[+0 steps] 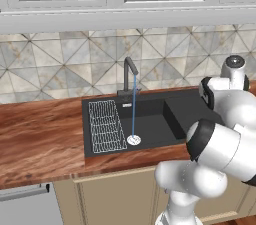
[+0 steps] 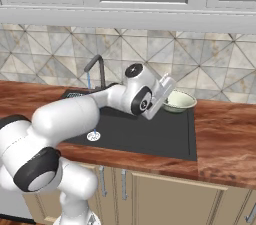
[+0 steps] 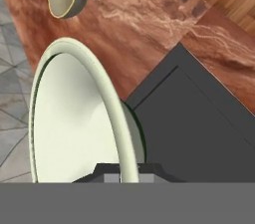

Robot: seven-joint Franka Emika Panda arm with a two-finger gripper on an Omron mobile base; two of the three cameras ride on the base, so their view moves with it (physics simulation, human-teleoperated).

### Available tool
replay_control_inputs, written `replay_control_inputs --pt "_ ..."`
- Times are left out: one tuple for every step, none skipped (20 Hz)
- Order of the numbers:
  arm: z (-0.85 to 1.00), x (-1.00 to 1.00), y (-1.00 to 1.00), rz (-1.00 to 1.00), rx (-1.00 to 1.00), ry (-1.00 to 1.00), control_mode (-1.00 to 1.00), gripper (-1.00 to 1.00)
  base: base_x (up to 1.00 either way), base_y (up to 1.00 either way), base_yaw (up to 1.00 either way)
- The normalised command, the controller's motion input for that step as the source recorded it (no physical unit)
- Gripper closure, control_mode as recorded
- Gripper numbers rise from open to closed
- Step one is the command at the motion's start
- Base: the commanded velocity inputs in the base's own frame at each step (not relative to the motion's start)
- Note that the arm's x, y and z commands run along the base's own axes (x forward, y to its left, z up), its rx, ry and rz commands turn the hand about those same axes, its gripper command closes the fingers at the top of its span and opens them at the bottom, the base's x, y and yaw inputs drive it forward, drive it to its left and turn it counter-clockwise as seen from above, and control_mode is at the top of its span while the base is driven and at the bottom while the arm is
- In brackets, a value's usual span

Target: Rinse each bowl for a few seconds and place them down in the sink or on the counter.

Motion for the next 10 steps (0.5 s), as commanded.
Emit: replay_control_inputs --pt "-0.09 0.00 -0.22 0.00 0.00 0.00 -1.00 1.00 0.00 0.00 0.00" --pt "-0.08 0.00 -0.20 0.00 0.00 0.00 -1.00 1.00 0.00 0.00 0.00" --pt "-0.07 0.00 -0.17 0.00 0.00 0.00 -1.00 1.00 0.00 0.00 0.00" --pt "-0.07 0.00 -0.16 0.00 0.00 0.00 -1.00 1.00 0.00 0.00 0.00" --pt "-0.05 0.00 -0.18 0.00 -0.01 0.00 -1.00 1.00 0.00 0.00 0.00" --pt "-0.04 0.00 -0.21 0.00 -0.01 0.00 -1.00 1.00 0.00 0.00 0.00" --pt "-0.04 0.00 -0.22 0.00 -0.01 0.00 -1.00 1.00 0.00 0.00 0.00" --pt "-0.05 0.00 -0.21 0.00 -0.01 0.00 -1.00 1.00 0.00 0.00 0.00" --pt "-0.06 0.00 -0.22 0.00 -0.01 0.00 -1.00 1.00 0.00 0.00 0.00" --pt "-0.06 0.00 -0.22 0.00 -0.01 0.00 -1.00 1.00 0.00 0.00 0.00"
